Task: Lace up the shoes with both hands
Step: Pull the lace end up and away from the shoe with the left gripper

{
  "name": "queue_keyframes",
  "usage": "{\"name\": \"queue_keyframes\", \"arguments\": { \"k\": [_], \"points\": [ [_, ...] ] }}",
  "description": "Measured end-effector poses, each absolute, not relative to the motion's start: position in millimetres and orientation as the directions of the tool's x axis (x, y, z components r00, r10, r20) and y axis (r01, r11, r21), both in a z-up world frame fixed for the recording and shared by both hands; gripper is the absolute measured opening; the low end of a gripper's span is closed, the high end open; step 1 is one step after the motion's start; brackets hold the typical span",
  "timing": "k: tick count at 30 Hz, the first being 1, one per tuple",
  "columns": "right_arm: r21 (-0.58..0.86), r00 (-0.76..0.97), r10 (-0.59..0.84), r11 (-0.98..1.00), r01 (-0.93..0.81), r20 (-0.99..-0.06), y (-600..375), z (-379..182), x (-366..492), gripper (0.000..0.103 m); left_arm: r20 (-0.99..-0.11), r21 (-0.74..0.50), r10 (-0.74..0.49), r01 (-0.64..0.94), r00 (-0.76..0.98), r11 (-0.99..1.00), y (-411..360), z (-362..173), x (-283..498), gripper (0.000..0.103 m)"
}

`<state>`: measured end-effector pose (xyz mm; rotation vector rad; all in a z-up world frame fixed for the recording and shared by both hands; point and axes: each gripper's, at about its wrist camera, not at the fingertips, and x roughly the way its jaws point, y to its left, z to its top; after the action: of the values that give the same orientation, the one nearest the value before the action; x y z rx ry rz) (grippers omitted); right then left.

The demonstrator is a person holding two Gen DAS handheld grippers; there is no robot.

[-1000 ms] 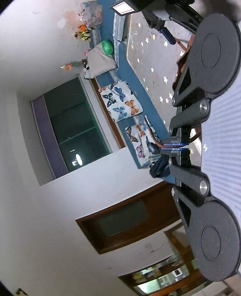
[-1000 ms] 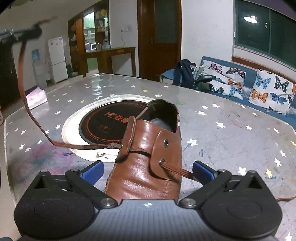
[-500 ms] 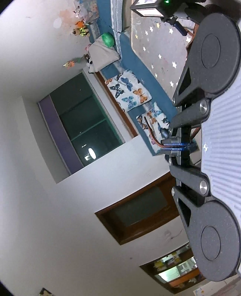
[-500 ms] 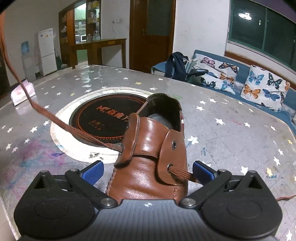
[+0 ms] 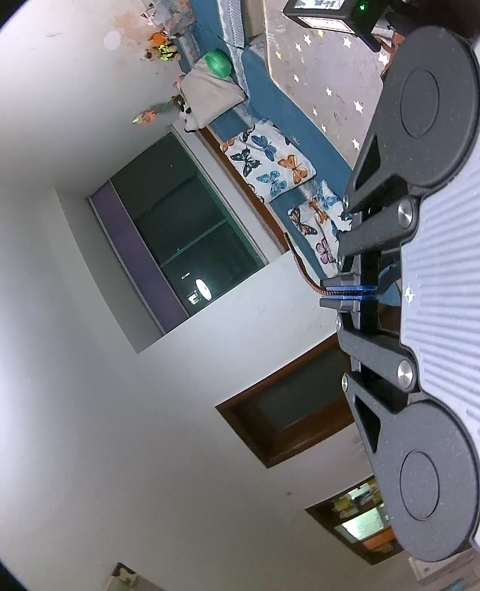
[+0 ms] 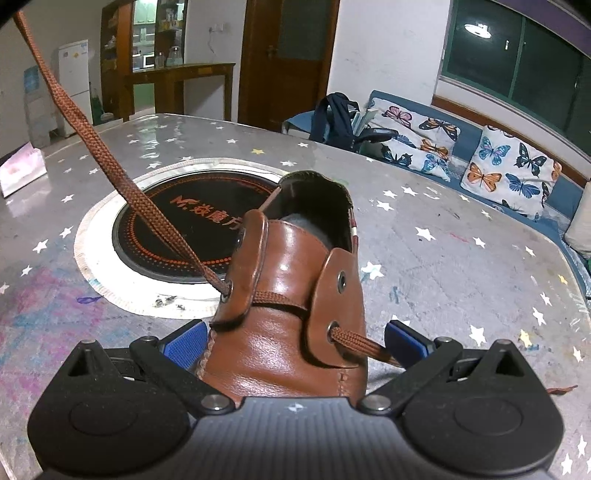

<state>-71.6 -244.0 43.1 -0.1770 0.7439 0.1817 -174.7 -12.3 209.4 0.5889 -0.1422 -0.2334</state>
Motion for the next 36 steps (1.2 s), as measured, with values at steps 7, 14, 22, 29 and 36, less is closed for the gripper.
{"name": "queue_keyframes", "arguments": {
  "k": [7,14,22,29,36],
  "points": [
    [-0.082,0.719,0.104,0.972,-0.220,-0.687,-246,43,-69,0.103,0.080,0.562,-0.245,0.159,0.966,0.812,-14,209,-180,0.002],
    [-0.075,0.720,0.111,0.972,-0.221,-0.685,-247,44,-69,0.103,0.073,0.557,-0.235,0.155,0.969,0.816,-14,209,-178,0.002],
    [-0.072,0.724,0.124,0.970,-0.234,-0.679,-247,46,-72,0.103,0.066,0.550,-0.211,0.141,0.975,0.823,-10,209,-186,0.002],
    [-0.068,0.726,0.132,0.969,-0.239,-0.675,-246,47,-73,0.103,0.065,0.553,-0.206,0.137,0.976,0.822,-11,209,-193,0.002],
    [-0.057,0.741,0.156,0.966,-0.253,-0.653,-244,58,-80,0.103,0.058,0.550,-0.194,0.130,0.979,0.825,-11,209,-192,0.002]
  ]
}}
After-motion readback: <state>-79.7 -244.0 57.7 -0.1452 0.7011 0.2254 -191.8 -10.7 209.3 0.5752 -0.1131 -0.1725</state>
